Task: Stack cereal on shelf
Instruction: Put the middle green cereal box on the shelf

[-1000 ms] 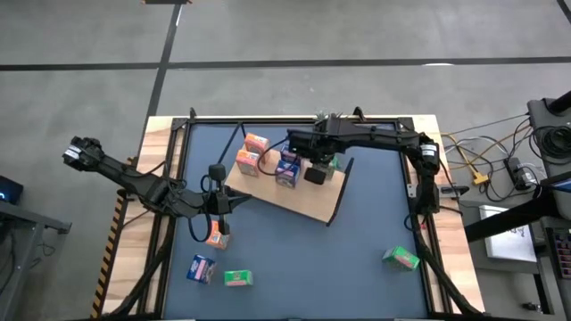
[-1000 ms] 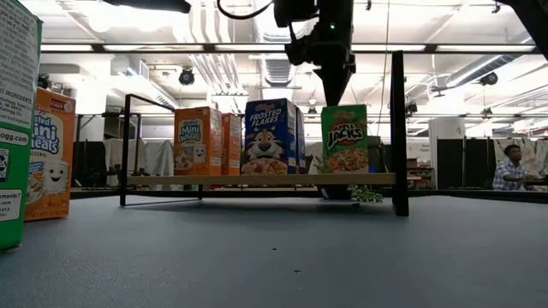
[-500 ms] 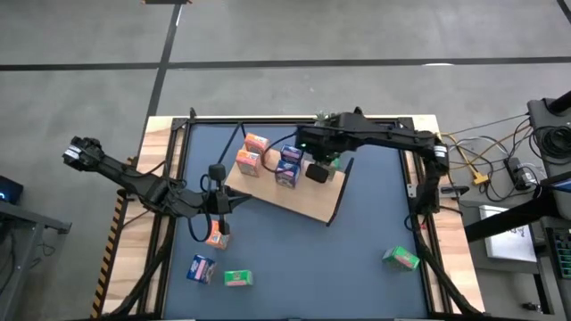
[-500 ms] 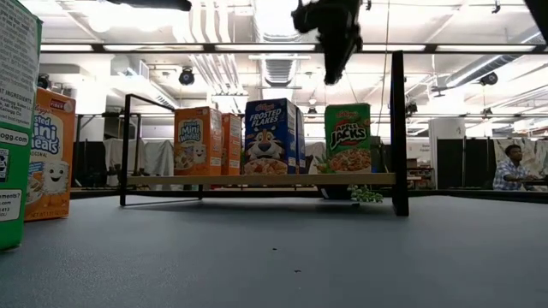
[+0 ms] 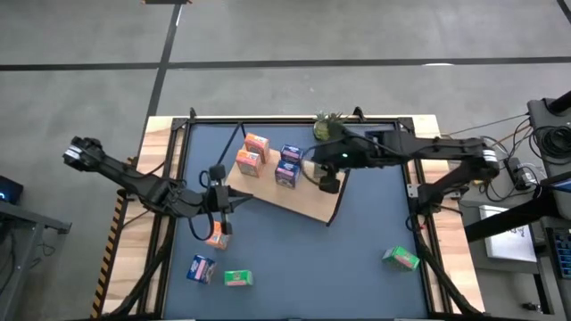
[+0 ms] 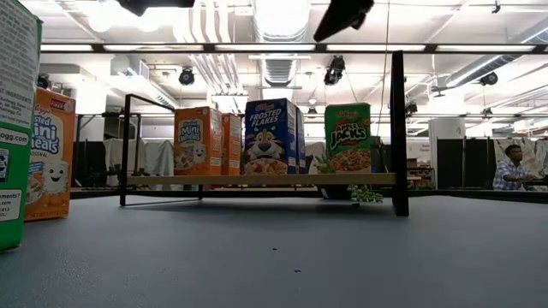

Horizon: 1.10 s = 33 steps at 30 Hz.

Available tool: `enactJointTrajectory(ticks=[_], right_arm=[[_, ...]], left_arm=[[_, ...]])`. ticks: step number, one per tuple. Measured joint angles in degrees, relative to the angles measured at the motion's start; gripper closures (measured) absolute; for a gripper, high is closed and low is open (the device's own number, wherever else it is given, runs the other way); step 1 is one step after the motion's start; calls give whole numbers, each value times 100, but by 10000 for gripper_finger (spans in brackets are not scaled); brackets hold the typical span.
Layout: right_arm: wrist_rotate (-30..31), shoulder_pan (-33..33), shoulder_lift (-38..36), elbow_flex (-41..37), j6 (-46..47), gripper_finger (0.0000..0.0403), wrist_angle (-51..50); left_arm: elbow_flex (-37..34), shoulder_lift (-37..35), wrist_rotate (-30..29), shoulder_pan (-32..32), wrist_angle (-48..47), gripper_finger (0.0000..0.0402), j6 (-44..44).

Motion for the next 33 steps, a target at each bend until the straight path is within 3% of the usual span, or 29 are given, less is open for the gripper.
enactJointTrajectory(ticks=[9, 14, 19, 23, 29, 33], right_arm=[[11, -11, -927, -1874, 716, 390, 1442], [21, -24, -951, -2212, 698, 390, 1573], [3, -24, -793, -2328, 1197, 390, 2403], [100, -24, -624, -1962, 765, 390, 2187], [154, -303, -210, -1114, 724, 394, 433], [-109, -523, 49, -873, 445, 394, -95]], left_arm=[[-6, 392, -4, 0, 655, 402, 327], [-6, 455, -7, 2, 868, 402, 602], [-6, 451, -13, 11, 866, 402, 763], [-6, 464, -13, 11, 856, 402, 892], [-6, 464, -22, 11, 850, 402, 904], [-6, 464, -22, 11, 841, 402, 830]])
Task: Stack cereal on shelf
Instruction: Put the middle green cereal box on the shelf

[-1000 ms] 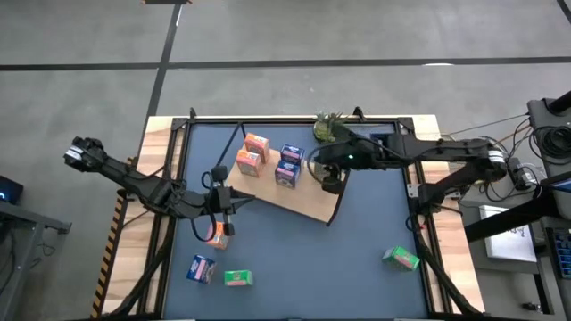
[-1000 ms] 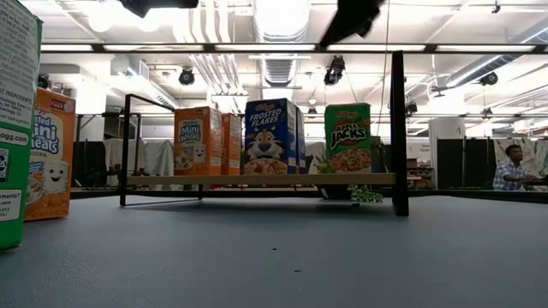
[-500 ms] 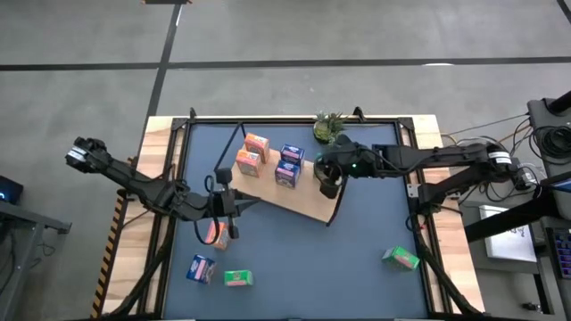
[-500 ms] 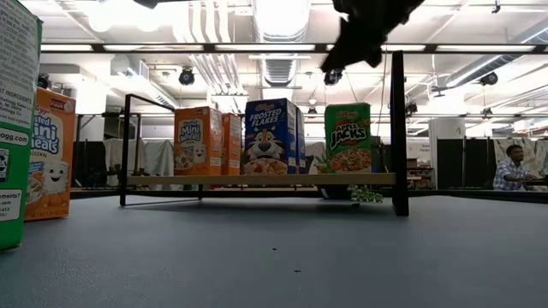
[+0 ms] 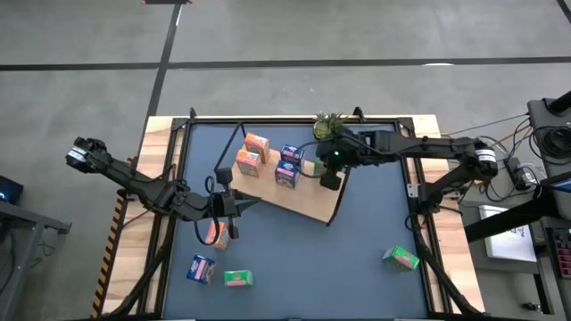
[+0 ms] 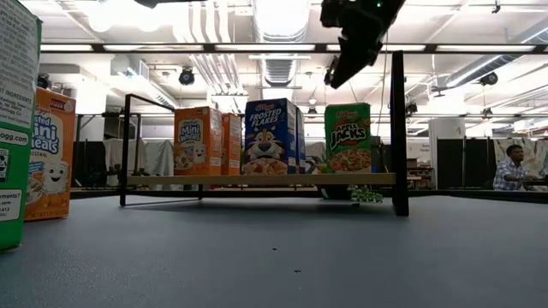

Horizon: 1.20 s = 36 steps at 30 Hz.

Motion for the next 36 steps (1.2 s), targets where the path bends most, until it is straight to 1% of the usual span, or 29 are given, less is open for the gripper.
enactJointTrajectory(ticks=[3, 11, 21, 33, 36], right_arm=[[-238, -175, 117, 24, -251, 394, -6], [-226, -417, 240, -53, -375, 394, 2], [-191, -436, 246, -154, -153, 394, 38], [-81, -438, 220, -182, 439, 394, 33], [-81, -438, 166, -90, 462, 394, -135]], left_arm=[[0, 0, 0, 0, -2, 402, -5], [-2, 0, -2, 0, -4, 402, 74], [-6, -2, -4, 7, -4, 402, 83], [-7, -2, -4, 7, -4, 402, 78], [-7, -2, -4, 7, -4, 402, 78]])
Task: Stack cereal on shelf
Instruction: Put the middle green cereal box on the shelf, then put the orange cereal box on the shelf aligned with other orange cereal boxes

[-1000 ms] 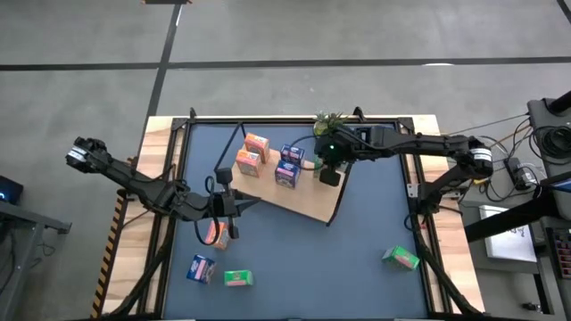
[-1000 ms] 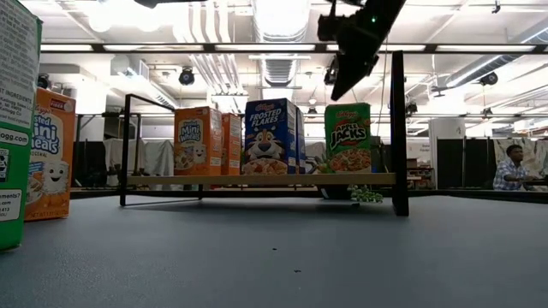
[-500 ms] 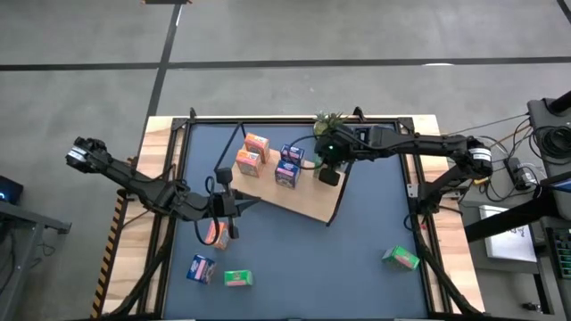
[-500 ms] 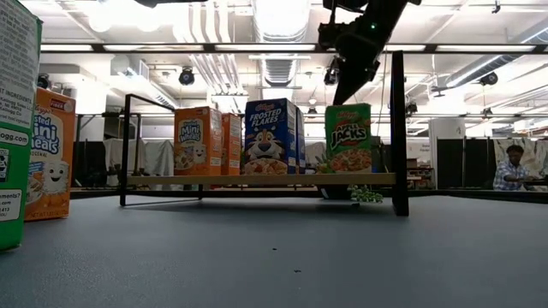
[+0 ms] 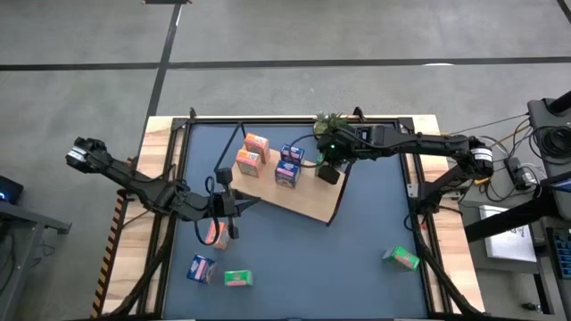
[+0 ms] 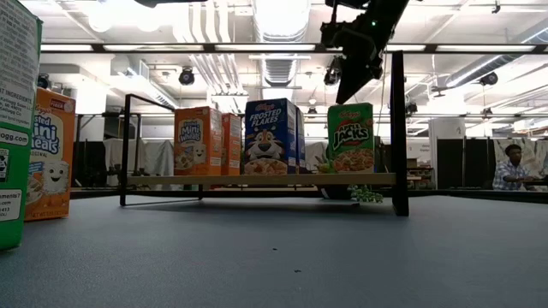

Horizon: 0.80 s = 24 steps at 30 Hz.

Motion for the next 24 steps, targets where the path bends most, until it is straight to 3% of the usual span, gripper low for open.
enactJointTrajectory(ticks=[11, 18, 24], right_arm=[[35, -366, -88, 566, 4, 394, -1333], [-350, -542, -81, 315, -48, 394, -1403], [-85, -349, -288, 387, -101, 394, -1176]], left_arm=[[0, -2, 0, 0, 0, 402, -2], [-4, -2, 0, 0, 0, 402, -2], [-4, -2, 1, 0, 7, 402, -47]])
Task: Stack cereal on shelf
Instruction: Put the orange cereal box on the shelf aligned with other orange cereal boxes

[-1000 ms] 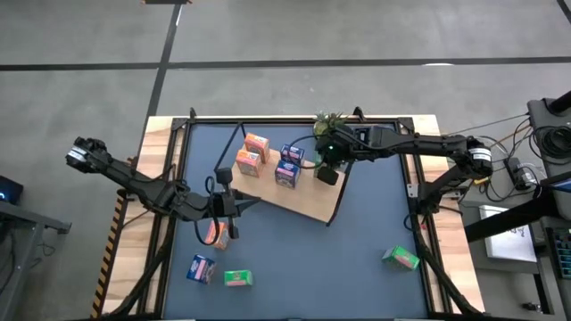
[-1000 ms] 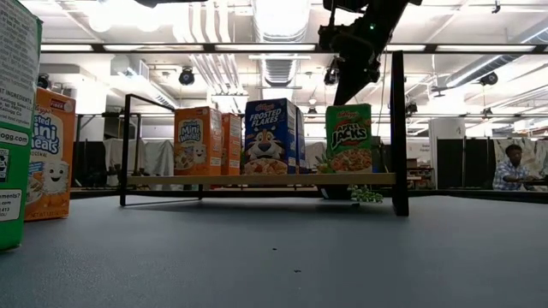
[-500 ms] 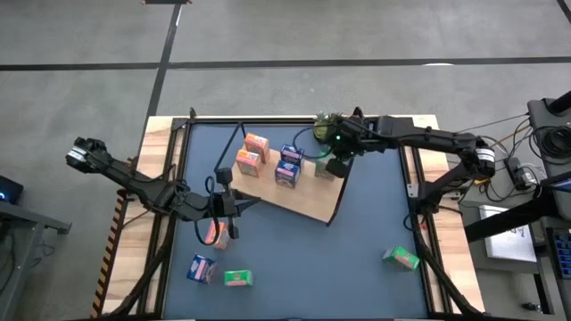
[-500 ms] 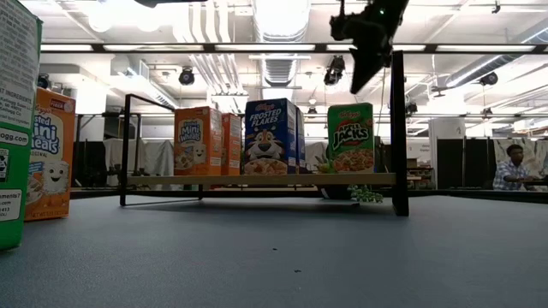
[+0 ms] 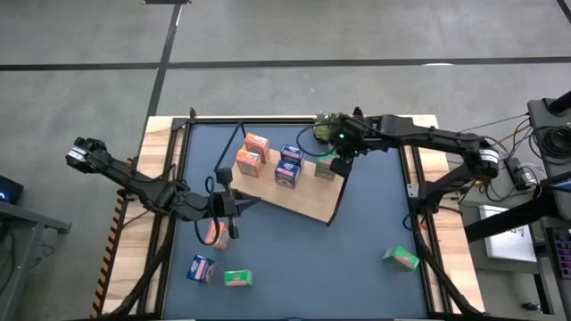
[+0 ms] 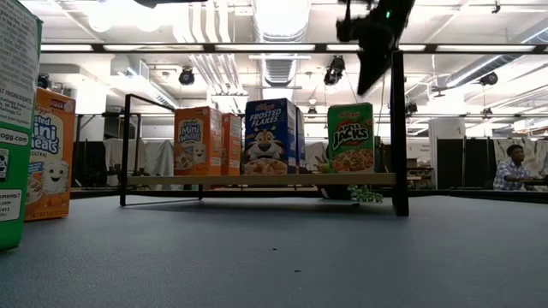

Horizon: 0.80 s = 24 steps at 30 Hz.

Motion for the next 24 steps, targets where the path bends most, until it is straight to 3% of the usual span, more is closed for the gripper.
enactJointTrajectory(ticks=[4, 6, 10, 14, 18, 24], right_arm=[[131, 397, -371, 7, -87, 394, 413], [138, 676, -544, 4, -141, 394, 643], [154, 1344, -812, -75, -405, 394, 1212], [689, 2129, -883, -198, -727, 394, 1744], [1340, 2853, -874, -430, -1051, 394, 2272], [1540, 3418, -830, -786, -1170, 394, 2950]], left_arm=[[1, 0, 1, 0, 4, 402, -387], [138, 0, 1, -6, -427, 402, -900], [1007, 36, 33, -11, -2871, 402, -3135], [1830, 338, 123, -11, -5460, 402, -5821], [2182, 750, 1184, -11, -6583, 401, -7261], [2249, 1275, 2728, -85, -6671, 365, -8223]])
